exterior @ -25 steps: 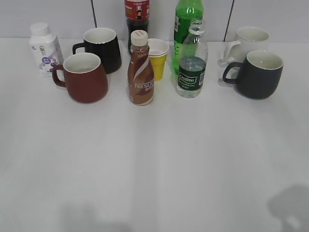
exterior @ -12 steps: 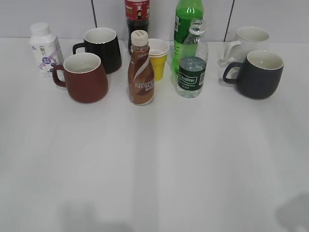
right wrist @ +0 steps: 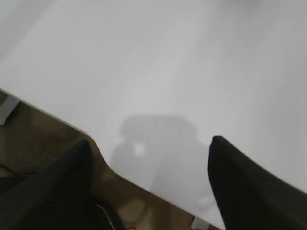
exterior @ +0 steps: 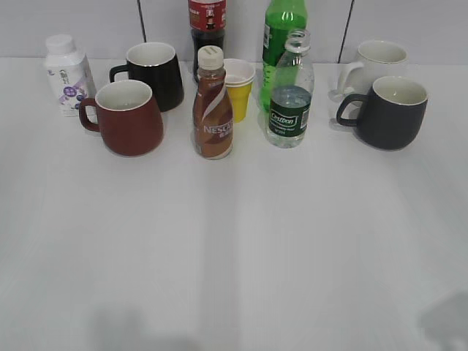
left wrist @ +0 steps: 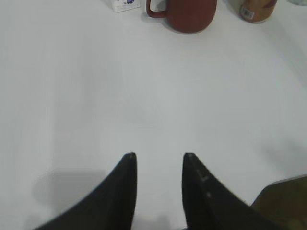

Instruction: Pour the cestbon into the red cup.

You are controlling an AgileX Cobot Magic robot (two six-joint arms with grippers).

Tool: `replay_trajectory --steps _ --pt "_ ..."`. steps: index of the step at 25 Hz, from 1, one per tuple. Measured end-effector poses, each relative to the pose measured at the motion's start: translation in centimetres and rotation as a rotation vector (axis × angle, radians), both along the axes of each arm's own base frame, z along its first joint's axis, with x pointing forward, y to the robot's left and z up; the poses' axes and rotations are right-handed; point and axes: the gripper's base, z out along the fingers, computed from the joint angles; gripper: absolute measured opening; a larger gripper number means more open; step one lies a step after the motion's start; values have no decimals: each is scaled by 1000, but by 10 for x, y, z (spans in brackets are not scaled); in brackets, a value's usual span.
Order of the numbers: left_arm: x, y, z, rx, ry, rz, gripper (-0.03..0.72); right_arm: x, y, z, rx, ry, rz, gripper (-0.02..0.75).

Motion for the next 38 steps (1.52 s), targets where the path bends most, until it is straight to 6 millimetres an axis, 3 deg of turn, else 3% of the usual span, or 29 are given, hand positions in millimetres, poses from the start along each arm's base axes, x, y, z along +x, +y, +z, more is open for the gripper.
replay_trajectory --steps 6,11,16,38 --pt "-9 3 1 -12 -57 74 241 -1 -8 1 9 -22 -240 557" --pt "-23 4 0 -21 -138 197 241 -20 -14 3 40 -150 -401 557" --pt "-24 4 0 -22 -147 212 241 -36 -15 3 61 -243 -421 557" --pt "-24 4 0 -21 -146 213 241 -36 -15 3 63 -244 -421 557"
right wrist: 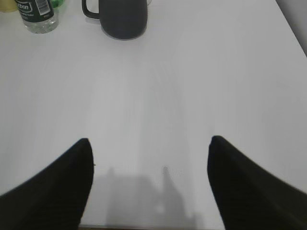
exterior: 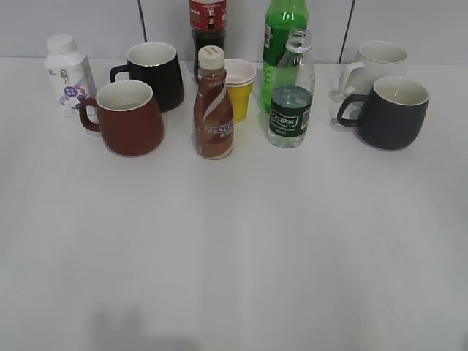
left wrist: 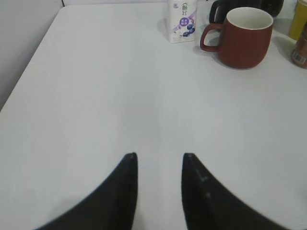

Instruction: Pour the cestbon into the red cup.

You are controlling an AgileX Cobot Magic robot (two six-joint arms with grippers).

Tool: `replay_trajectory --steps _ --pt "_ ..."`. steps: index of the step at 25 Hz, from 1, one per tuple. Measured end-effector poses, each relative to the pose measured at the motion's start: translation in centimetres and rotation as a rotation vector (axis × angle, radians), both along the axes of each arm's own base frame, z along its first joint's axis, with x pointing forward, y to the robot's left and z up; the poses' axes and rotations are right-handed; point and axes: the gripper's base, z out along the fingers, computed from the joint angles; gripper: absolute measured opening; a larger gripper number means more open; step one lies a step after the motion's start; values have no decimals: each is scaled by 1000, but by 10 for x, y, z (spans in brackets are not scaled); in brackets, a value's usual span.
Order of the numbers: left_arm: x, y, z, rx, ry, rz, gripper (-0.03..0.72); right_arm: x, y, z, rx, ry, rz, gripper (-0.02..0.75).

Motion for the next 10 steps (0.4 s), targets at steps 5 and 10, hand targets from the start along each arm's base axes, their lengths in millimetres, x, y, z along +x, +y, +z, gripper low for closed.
replay_trajectory --steps 5,10 --pt "0 0 0 0 0 0 241 0 0 0 0 0 0 557" --pt "0 0 0 0 0 0 241 0 0 0 0 0 0 557"
